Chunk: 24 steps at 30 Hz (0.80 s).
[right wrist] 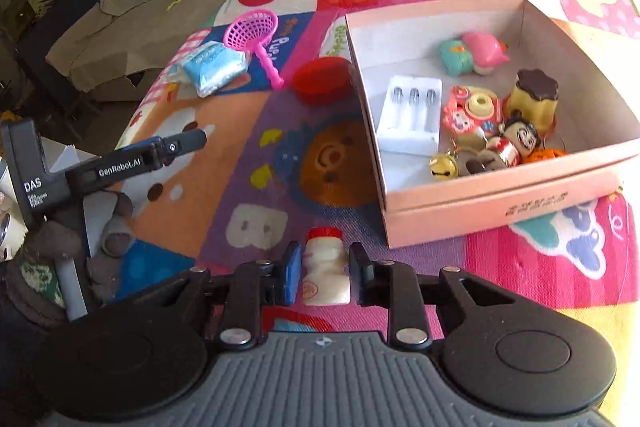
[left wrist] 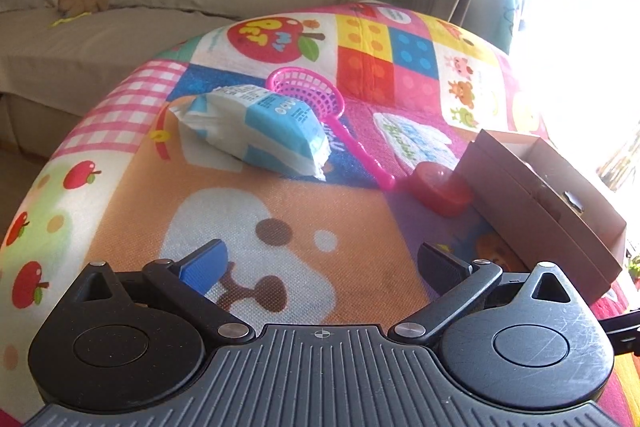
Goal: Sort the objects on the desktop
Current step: 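Move the right tool to the white yogurt bottle while the left tool approaches the red lid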
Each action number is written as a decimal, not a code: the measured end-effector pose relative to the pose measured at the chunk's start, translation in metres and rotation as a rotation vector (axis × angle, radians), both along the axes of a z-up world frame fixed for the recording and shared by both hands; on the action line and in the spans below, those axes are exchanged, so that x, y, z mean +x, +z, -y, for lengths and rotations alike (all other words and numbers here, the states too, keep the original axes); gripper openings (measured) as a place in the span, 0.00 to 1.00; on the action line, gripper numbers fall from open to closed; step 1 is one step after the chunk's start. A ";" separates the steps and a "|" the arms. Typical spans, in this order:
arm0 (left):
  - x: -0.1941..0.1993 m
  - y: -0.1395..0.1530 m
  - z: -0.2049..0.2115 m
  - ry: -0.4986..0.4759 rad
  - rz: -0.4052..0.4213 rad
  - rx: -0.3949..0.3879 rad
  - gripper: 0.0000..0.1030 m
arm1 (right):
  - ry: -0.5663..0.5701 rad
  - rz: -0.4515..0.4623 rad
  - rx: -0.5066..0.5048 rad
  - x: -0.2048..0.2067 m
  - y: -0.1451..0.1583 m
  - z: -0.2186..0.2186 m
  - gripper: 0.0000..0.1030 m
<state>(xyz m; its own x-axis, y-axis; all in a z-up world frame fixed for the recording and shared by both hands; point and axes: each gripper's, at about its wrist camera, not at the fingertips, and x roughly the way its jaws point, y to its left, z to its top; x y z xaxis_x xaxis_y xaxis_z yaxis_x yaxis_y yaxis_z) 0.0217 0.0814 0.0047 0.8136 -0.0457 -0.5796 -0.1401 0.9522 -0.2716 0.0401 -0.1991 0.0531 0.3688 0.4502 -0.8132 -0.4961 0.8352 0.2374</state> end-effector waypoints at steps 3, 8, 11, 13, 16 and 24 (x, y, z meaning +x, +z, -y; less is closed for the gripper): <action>0.000 0.000 0.001 0.001 -0.001 0.007 1.00 | -0.023 0.108 -0.036 0.004 -0.003 -0.002 0.60; 0.002 0.000 0.006 0.001 -0.014 0.036 1.00 | -0.078 0.194 0.052 0.036 -0.003 -0.012 0.60; 0.003 0.001 0.008 -0.004 -0.022 0.052 1.00 | -0.085 0.221 0.089 0.044 -0.003 -0.023 0.60; 0.005 0.004 0.017 -0.043 -0.017 0.104 1.00 | -0.072 0.249 0.081 0.038 -0.003 -0.025 0.62; 0.011 0.012 0.042 -0.159 0.056 0.230 1.00 | -0.095 0.333 0.041 0.017 -0.004 -0.014 0.73; 0.088 0.018 0.088 -0.337 0.056 0.324 0.99 | -0.299 0.314 0.107 -0.013 -0.022 0.050 0.86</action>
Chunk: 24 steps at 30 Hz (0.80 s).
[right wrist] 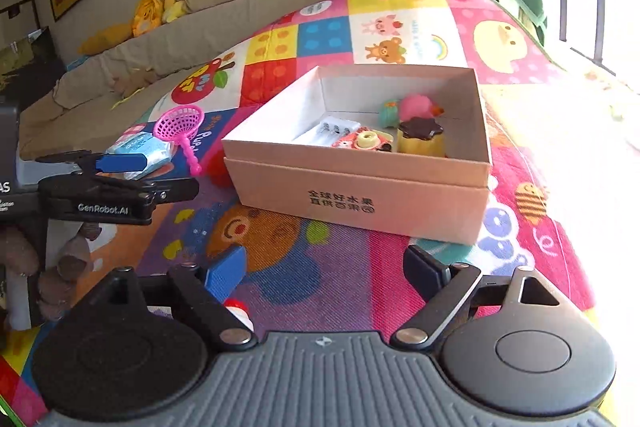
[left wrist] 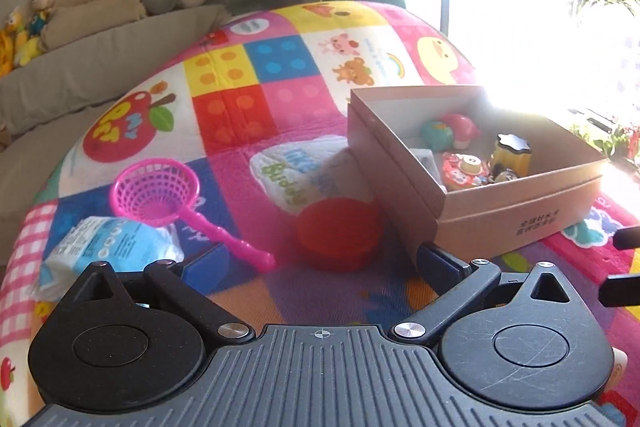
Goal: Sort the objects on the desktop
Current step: 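Move the right tool to the white yogurt bottle while the left tool approaches the red lid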
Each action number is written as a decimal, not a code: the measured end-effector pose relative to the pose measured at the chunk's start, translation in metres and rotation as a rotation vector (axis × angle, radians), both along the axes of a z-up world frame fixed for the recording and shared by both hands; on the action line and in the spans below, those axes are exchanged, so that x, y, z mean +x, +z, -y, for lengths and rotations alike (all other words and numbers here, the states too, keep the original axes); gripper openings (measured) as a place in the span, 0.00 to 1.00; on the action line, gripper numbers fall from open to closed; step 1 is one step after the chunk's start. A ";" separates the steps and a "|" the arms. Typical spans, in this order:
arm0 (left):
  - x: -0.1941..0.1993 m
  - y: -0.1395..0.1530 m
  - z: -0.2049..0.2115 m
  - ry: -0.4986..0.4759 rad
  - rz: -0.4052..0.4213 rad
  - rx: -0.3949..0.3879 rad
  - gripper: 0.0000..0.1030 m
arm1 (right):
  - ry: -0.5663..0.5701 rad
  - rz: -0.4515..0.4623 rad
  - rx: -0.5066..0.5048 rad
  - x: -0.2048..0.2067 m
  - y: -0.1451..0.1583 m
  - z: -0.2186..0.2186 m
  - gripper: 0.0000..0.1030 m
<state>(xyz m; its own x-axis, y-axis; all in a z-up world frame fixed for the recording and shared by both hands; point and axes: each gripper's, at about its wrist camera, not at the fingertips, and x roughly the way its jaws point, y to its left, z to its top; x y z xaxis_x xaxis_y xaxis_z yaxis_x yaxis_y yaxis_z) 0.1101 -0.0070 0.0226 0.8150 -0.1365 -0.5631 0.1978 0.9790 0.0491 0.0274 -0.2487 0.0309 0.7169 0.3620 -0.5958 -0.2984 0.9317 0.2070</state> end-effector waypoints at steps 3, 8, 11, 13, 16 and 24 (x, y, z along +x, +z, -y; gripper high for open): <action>0.024 -0.004 0.002 -0.002 -0.046 -0.036 0.96 | -0.074 -0.043 0.049 -0.002 -0.012 0.016 0.89; 0.039 -0.009 -0.001 0.020 -0.074 -0.097 0.93 | -0.079 -0.044 0.088 0.003 -0.015 0.020 0.95; 0.042 -0.015 0.000 0.010 -0.109 -0.107 0.73 | -0.078 -0.056 0.095 0.005 -0.017 0.020 0.96; 0.041 -0.019 0.002 0.015 -0.115 -0.097 0.66 | -0.079 -0.052 0.099 0.004 -0.018 0.021 0.96; 0.034 -0.019 0.004 0.017 -0.097 -0.085 0.66 | -0.087 -0.053 0.097 0.004 -0.018 0.020 0.96; -0.038 -0.017 0.001 -0.039 -0.110 -0.088 0.66 | -0.126 -0.042 0.079 0.002 -0.016 0.021 0.97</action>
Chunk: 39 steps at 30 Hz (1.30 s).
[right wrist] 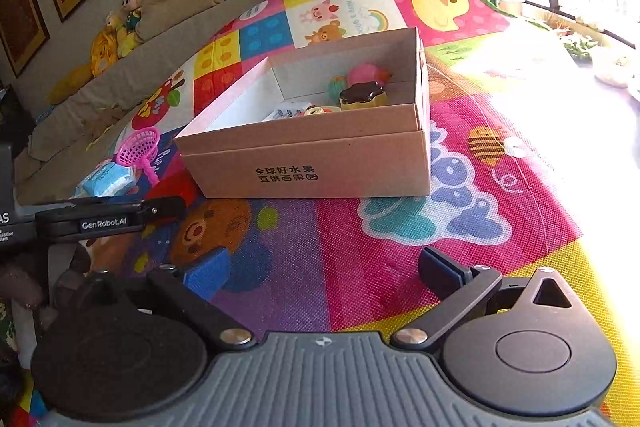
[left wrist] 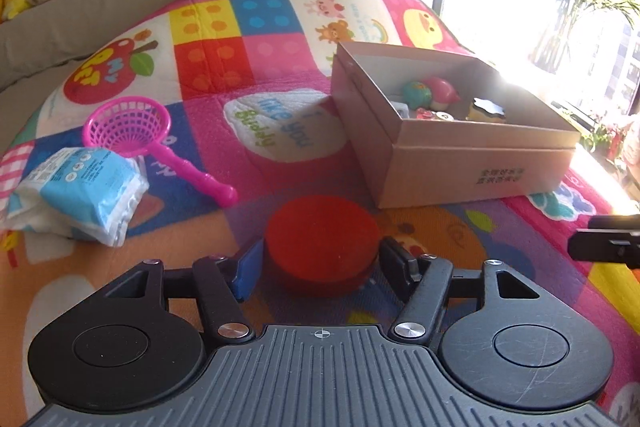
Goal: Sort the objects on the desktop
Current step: 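Move the right tool to the white yogurt bottle while the left tool approaches the red lid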
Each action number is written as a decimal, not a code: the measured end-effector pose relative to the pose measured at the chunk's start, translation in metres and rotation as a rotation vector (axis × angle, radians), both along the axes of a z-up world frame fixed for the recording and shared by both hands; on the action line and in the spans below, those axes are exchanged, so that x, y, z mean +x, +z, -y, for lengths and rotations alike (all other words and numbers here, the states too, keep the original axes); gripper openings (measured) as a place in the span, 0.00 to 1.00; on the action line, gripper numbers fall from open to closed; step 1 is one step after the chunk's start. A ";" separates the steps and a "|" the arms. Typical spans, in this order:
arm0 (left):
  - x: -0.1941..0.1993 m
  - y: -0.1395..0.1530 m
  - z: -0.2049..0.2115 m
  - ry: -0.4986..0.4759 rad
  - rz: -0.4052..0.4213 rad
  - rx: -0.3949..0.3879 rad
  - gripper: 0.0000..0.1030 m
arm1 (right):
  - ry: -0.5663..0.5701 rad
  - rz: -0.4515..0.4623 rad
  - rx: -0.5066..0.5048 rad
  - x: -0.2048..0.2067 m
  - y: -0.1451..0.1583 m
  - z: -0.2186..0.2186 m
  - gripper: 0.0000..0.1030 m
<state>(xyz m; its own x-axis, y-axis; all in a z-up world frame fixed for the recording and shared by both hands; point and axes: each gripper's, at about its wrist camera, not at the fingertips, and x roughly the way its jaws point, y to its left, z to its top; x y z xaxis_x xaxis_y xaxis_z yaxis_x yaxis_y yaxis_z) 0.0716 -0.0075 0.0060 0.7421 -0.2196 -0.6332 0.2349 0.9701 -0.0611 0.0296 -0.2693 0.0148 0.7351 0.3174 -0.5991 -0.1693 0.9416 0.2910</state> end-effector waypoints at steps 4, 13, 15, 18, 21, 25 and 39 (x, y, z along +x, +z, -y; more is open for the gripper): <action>-0.051 0.002 -0.004 -0.053 -0.016 -0.033 0.68 | -0.052 0.098 -0.032 -0.002 0.014 0.001 0.97; -0.067 0.000 -0.012 0.034 0.016 -0.051 0.93 | -0.225 0.093 -0.125 0.079 0.045 0.008 0.66; -0.069 0.000 -0.013 0.032 0.029 -0.056 0.93 | -0.209 0.032 -0.109 0.097 0.039 0.008 0.62; -0.071 0.000 -0.013 0.035 0.036 -0.062 0.94 | -0.196 0.018 -0.163 0.111 0.032 -0.007 0.63; -0.069 -0.001 -0.016 0.036 0.022 -0.087 0.94 | -0.163 0.052 -0.266 0.117 0.027 -0.028 0.63; -0.067 -0.002 -0.019 0.044 0.009 -0.111 0.95 | -0.061 0.063 -0.272 0.126 0.028 -0.047 0.63; -0.069 -0.002 -0.020 0.070 0.005 -0.102 0.97 | 0.315 0.057 -0.234 -0.013 0.045 -0.053 0.92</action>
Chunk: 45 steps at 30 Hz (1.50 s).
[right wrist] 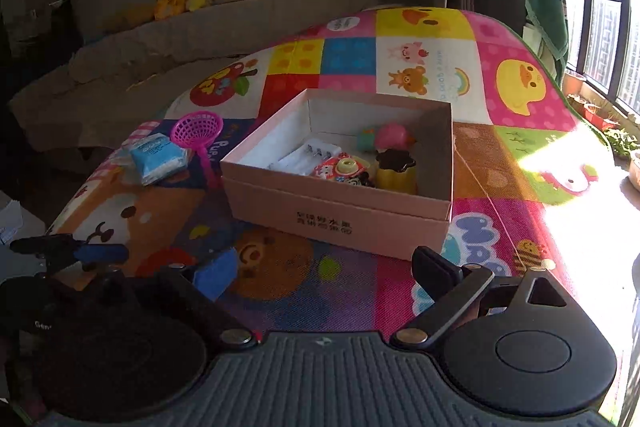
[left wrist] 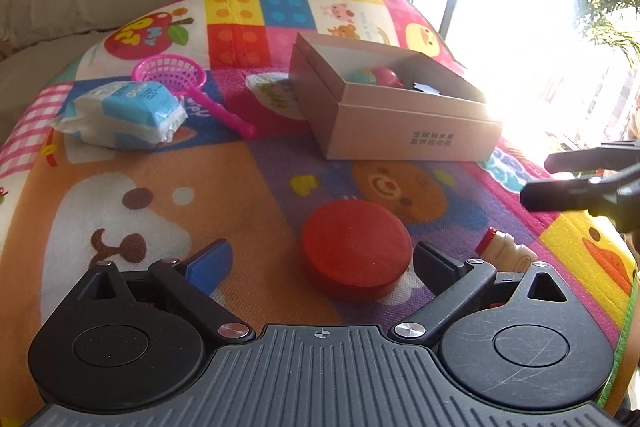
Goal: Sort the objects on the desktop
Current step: 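Move the right tool to the white yogurt bottle while the left tool approaches the red lid, then grasp the white yogurt bottle with the right tool while the left tool grasps the red lid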
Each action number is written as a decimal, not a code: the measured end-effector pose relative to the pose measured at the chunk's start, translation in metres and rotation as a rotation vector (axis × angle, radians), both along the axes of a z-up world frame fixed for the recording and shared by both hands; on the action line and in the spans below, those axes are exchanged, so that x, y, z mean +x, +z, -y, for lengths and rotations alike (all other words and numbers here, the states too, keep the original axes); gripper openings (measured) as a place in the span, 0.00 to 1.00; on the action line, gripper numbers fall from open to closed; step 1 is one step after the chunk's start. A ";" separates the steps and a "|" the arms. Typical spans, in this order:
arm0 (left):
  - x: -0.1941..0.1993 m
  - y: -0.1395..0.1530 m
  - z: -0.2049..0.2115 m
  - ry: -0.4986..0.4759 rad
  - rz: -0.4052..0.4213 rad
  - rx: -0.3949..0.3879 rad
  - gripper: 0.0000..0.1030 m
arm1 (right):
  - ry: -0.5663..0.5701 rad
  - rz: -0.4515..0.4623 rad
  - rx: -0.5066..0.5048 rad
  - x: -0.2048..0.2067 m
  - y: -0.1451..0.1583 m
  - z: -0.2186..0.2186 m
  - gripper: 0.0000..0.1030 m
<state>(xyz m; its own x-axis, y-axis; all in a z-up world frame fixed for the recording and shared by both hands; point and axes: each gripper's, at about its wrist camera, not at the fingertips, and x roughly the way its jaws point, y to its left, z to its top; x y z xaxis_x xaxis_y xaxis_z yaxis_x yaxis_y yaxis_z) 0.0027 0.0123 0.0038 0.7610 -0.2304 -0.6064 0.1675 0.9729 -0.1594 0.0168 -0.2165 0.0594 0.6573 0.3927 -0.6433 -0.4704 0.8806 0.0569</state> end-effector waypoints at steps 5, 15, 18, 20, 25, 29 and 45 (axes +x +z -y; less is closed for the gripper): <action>0.000 0.001 0.006 0.014 -0.010 0.055 1.00 | 0.060 0.015 -0.135 -0.035 -0.024 -0.014 0.92; -0.004 -0.001 0.023 0.049 -0.058 0.181 1.00 | -0.105 0.141 -0.155 -0.030 -0.022 -0.009 0.91; -0.004 -0.001 0.023 0.056 -0.065 0.180 1.00 | -0.062 0.110 -0.126 -0.030 -0.026 -0.016 0.86; -0.004 -0.001 0.024 0.061 -0.070 0.182 1.00 | -0.044 0.072 -0.112 -0.027 -0.032 -0.020 0.76; -0.004 0.000 0.022 0.051 -0.073 0.179 1.00 | -0.042 0.021 -0.085 -0.024 -0.041 -0.025 0.46; -0.005 0.007 0.020 0.030 -0.064 0.099 1.00 | -0.056 0.037 -0.080 -0.026 -0.037 -0.025 0.41; -0.004 0.010 0.049 -0.040 0.055 0.197 0.67 | -0.072 0.051 -0.024 -0.041 -0.014 0.001 0.41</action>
<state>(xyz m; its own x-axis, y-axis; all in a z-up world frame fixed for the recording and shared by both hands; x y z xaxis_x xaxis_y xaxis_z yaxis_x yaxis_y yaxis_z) -0.0013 -0.0367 0.0141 0.7868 -0.1420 -0.6007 0.2095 0.9768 0.0435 -0.0240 -0.2171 0.0451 0.7154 0.3281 -0.6169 -0.4074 0.9132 0.0133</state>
